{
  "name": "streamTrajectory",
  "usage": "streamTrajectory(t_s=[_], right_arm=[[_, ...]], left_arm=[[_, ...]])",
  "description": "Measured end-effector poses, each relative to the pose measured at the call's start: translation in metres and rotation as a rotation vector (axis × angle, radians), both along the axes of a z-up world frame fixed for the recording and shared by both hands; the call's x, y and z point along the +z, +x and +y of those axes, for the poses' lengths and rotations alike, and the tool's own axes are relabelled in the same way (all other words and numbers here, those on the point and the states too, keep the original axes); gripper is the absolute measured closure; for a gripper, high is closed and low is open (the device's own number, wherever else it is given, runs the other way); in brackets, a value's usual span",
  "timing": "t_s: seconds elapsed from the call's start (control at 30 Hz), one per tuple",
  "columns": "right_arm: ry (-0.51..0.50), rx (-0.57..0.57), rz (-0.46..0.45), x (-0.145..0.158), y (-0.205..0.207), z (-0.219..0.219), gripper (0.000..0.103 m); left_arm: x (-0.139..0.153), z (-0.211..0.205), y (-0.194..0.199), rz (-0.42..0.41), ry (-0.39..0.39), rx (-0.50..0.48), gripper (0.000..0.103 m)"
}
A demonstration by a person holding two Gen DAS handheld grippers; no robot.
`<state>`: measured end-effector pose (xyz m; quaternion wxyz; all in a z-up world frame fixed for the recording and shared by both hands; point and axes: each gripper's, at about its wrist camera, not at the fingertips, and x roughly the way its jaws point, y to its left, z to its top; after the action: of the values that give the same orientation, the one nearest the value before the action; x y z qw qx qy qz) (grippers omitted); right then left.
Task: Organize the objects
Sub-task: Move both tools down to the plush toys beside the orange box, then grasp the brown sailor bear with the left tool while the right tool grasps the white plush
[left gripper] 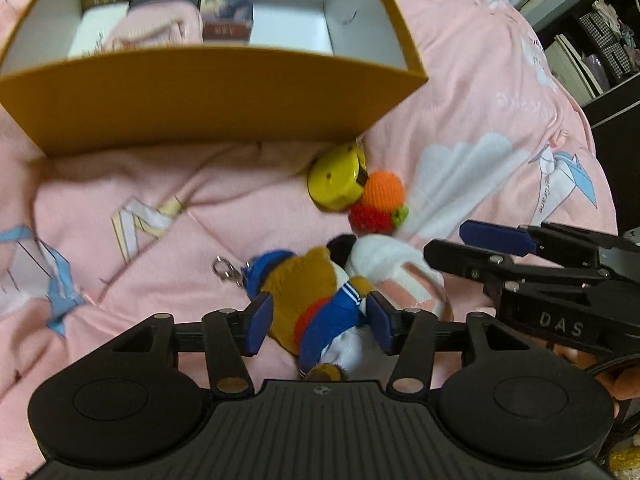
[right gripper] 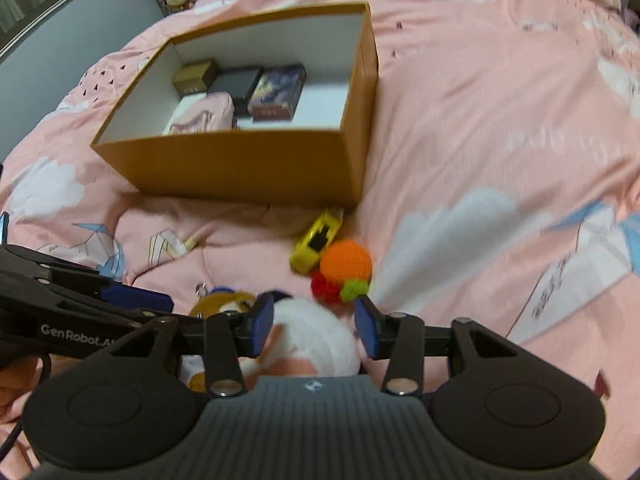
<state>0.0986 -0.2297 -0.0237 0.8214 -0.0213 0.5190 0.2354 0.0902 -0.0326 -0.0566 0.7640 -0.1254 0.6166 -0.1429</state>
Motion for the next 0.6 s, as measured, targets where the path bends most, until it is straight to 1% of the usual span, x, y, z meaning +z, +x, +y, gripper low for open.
streamTrajectory(t_s=[0.17, 0.27, 0.33, 0.43, 0.47, 0.5, 0.53, 0.6], right_arm=[[0.012, -0.013, 0.1, -0.012, 0.0, -0.001, 0.046], [0.014, -0.018, 0.144, -0.018, 0.001, 0.0, 0.039], [0.028, -0.035, 0.191, -0.025, 0.001, -0.001, 0.038], [0.08, -0.068, 0.286, -0.038, 0.002, -0.007, 0.037], [0.089, -0.079, 0.304, -0.042, 0.001, -0.009, 0.036], [0.099, -0.09, 0.317, -0.045, 0.0, -0.01, 0.035], [0.105, -0.096, 0.325, -0.047, 0.0, -0.011, 0.036], [0.12, -0.111, 0.322, -0.046, -0.002, -0.013, 0.039]], left_arm=[[-0.012, 0.002, -0.002, 0.061, -0.046, 0.005, 0.038], [-0.02, 0.005, -0.003, 0.102, -0.078, 0.02, 0.035], [-0.027, 0.009, -0.004, 0.134, -0.111, 0.035, 0.035], [-0.033, 0.014, -0.007, 0.159, -0.148, 0.054, 0.039], [-0.034, 0.014, -0.007, 0.159, -0.156, 0.052, 0.041], [-0.033, 0.013, -0.008, 0.154, -0.153, 0.049, 0.042], [-0.032, 0.012, -0.009, 0.147, -0.15, 0.044, 0.043], [-0.029, 0.011, -0.011, 0.127, -0.144, 0.042, 0.048]])
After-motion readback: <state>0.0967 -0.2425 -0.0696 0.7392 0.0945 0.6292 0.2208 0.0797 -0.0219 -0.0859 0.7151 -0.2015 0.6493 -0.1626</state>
